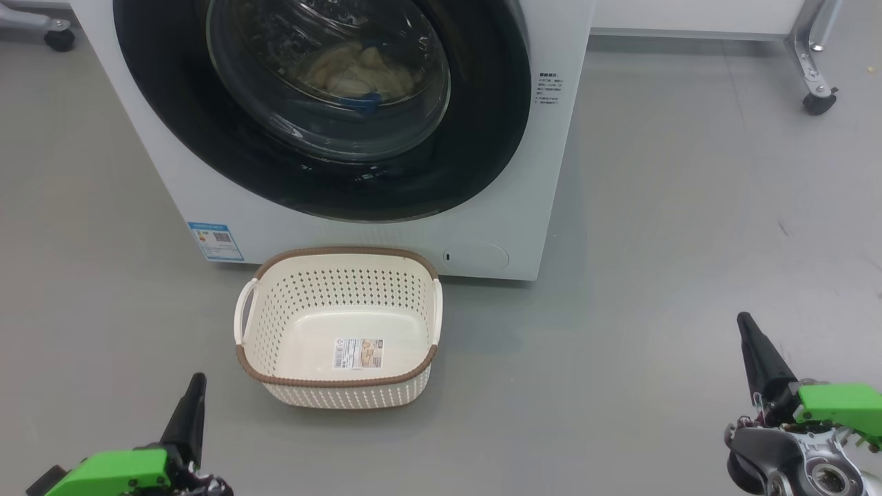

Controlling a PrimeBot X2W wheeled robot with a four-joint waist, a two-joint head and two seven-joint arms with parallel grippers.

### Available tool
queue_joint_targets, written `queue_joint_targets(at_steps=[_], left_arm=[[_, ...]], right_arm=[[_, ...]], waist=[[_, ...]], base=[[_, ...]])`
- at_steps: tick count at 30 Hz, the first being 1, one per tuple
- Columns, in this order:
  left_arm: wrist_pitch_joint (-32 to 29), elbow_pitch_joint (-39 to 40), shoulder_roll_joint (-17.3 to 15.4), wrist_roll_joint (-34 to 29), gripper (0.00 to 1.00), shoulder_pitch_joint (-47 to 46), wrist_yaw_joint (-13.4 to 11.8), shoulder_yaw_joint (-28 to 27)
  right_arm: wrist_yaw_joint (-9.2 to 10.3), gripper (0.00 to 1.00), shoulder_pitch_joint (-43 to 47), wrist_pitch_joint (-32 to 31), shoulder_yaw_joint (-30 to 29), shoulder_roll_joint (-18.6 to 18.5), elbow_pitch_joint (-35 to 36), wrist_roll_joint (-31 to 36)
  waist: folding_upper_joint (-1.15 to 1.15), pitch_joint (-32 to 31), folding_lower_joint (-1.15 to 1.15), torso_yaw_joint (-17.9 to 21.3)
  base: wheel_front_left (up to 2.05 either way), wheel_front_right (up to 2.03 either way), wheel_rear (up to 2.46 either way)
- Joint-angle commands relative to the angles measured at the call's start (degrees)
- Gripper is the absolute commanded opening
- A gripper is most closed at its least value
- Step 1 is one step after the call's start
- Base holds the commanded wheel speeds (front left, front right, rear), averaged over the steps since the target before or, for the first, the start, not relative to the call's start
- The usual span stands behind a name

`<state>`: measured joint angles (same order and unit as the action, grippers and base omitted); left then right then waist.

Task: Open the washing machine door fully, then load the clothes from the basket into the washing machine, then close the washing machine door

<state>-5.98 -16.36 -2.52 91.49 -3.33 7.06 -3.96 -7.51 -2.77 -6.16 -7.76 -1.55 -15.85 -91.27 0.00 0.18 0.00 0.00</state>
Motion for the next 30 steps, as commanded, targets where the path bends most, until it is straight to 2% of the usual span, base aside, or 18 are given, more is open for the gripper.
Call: queue_joint_targets(at_steps=[1,30], left_arm=[[-0.5,2.3,-0.4,0.7,0.0,-2.9,0.4,-2.6],[-0.5,2.3,-0.4,0.6,0.0,-2.9,0.4,-2.6]], right_arm=[[0.02,0.0,-3.4,-0.3,1.2,-1.3,1.8,-0.9],[0.02,0.0,-3.4,-0.3,1.3,-1.3,1.8,-0.9]], waist=[[0.0,0.0,0.0,0.0],[0.0,0.0,0.0,0.0]], base=[[0.0,0.0,0.0],[0.0,0.0,0.0]])
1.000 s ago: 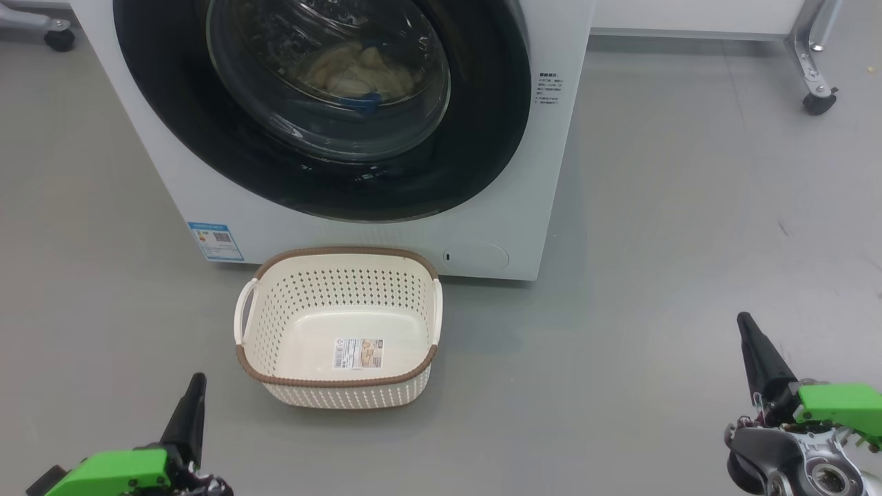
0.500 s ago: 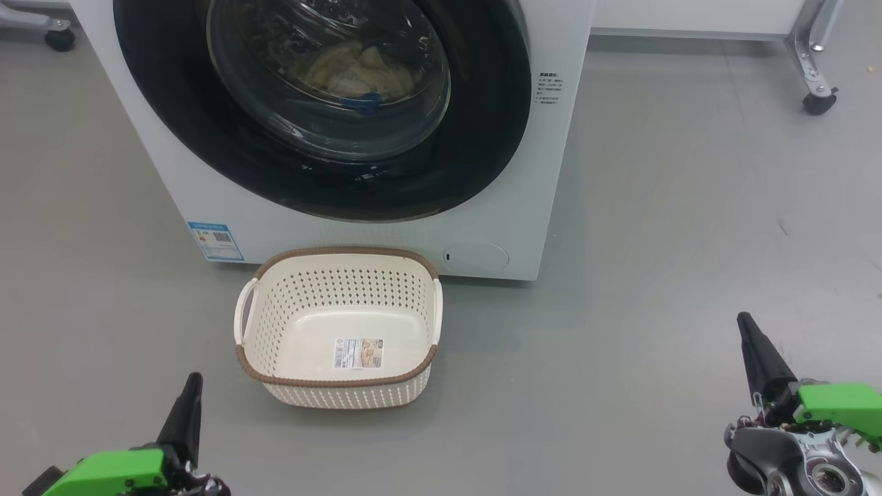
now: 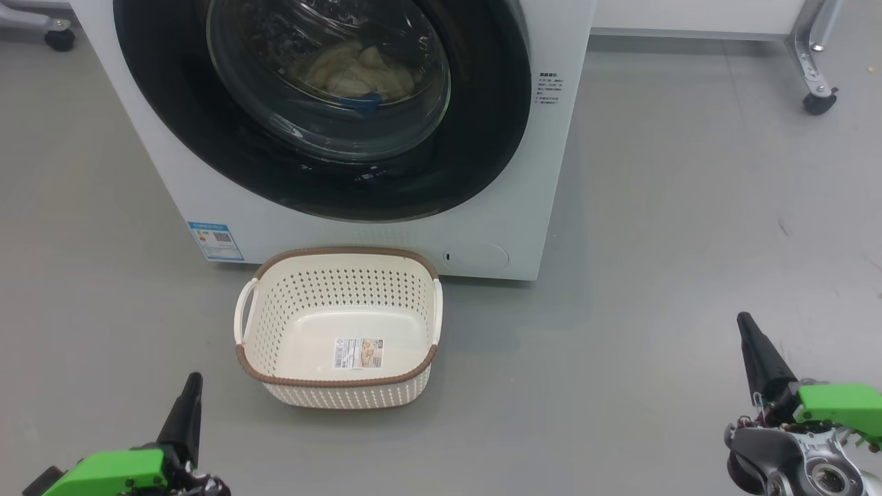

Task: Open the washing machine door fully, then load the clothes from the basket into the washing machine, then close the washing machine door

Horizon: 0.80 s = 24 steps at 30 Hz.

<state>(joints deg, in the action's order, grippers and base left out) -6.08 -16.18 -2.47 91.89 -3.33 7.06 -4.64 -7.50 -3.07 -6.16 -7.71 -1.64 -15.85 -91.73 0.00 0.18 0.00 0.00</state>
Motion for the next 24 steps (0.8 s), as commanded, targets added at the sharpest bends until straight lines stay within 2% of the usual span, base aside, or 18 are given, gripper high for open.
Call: queue_joint_targets(at_steps=[1,24], left_arm=[[-0.4,2.1,-0.4,0.3,0.0,-2.9,0.4,-1.9],[-0.4,2.1,-0.4,0.2,0.0,-2.9,0.4,-1.9]], right_arm=[[0.01,0.0,-3.1,-0.3,1.2,-1.2,1.8,-0.4],[0.01,0.0,-3.1,-0.3,1.2,-1.2,1.8,-0.4]], waist=[[0.0,0.0,0.0,0.0],[0.0,0.0,0.0,0.0]], base=[[0.0,0.0,0.0],[0.0,0.0,0.0]])
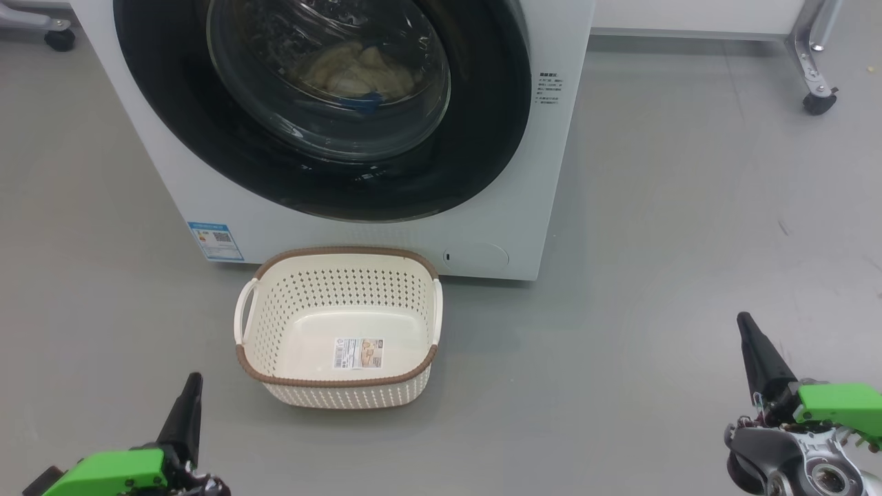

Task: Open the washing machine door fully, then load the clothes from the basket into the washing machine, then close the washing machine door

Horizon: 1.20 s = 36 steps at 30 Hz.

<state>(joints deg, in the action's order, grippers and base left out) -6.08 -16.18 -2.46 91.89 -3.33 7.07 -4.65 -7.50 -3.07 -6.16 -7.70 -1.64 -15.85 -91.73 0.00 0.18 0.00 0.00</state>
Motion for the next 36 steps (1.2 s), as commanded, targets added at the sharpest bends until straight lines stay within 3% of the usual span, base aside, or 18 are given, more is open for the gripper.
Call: queue_joint_targets(at_steps=[1,36], left_arm=[[-0.4,2.1,-0.4,0.2,0.0,-2.9,0.4,-1.9],[-0.4,2.1,-0.4,0.2,0.0,-2.9,0.4,-1.9]], right_arm=[[0.01,0.0,-3.1,-0.3,1.2,-1.2,1.8,-0.4],[0.01,0.0,-3.1,-0.3,1.2,-1.2,1.8,-0.4]], waist=[[0.0,0.0,0.0,0.0],[0.0,0.0,0.0,0.0]], base=[[0.0,0.0,0.0],[0.0,0.0,0.0]])
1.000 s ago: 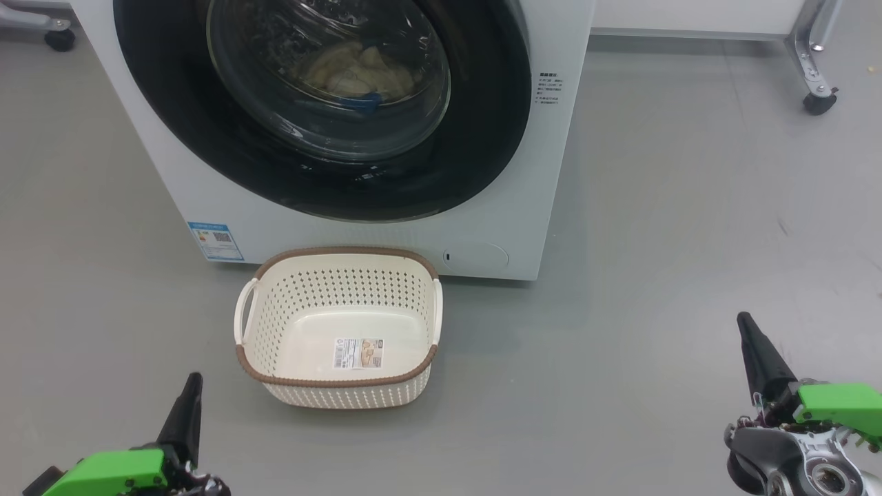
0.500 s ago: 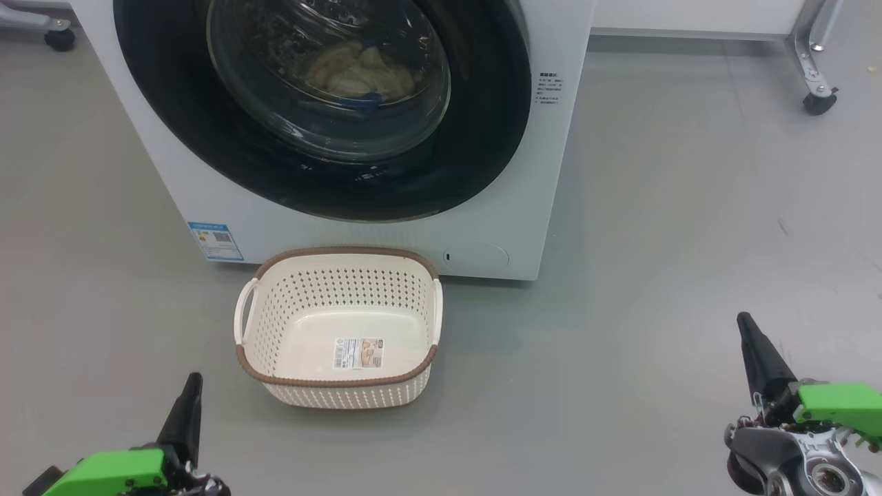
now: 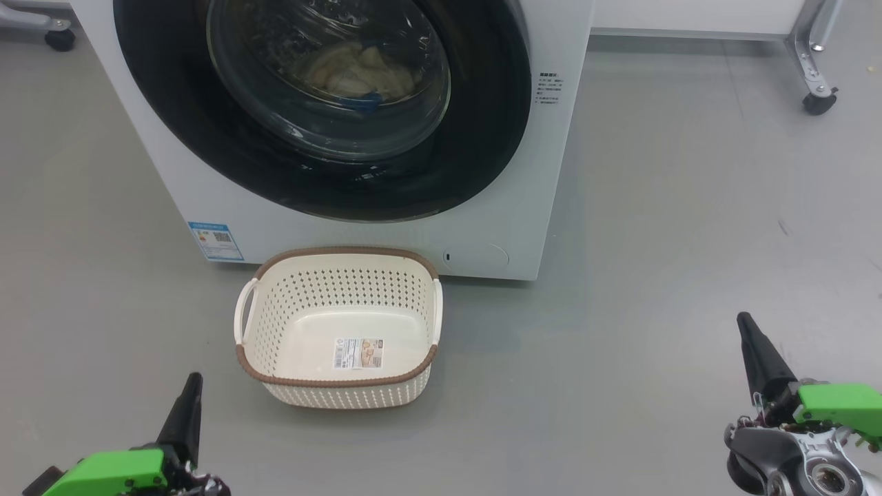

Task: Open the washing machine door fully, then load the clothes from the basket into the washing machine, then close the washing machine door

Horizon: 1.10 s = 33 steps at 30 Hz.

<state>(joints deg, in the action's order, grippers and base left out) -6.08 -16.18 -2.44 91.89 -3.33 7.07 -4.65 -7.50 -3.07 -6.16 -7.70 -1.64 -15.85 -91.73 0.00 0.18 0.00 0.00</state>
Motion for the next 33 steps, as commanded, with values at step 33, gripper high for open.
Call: queue_joint_targets(at_steps=[33], left_arm=[[-0.5,2.1,-0.4,0.2,0.0,-2.9,0.4,-1.9]], right_arm=[[0.01,0.0,-3.1,-0.3,1.2,-1.2,1.8,-0.4]], waist=[[0.0,0.0,0.0,0.0]], base=[[0.0,0.0,0.0]])
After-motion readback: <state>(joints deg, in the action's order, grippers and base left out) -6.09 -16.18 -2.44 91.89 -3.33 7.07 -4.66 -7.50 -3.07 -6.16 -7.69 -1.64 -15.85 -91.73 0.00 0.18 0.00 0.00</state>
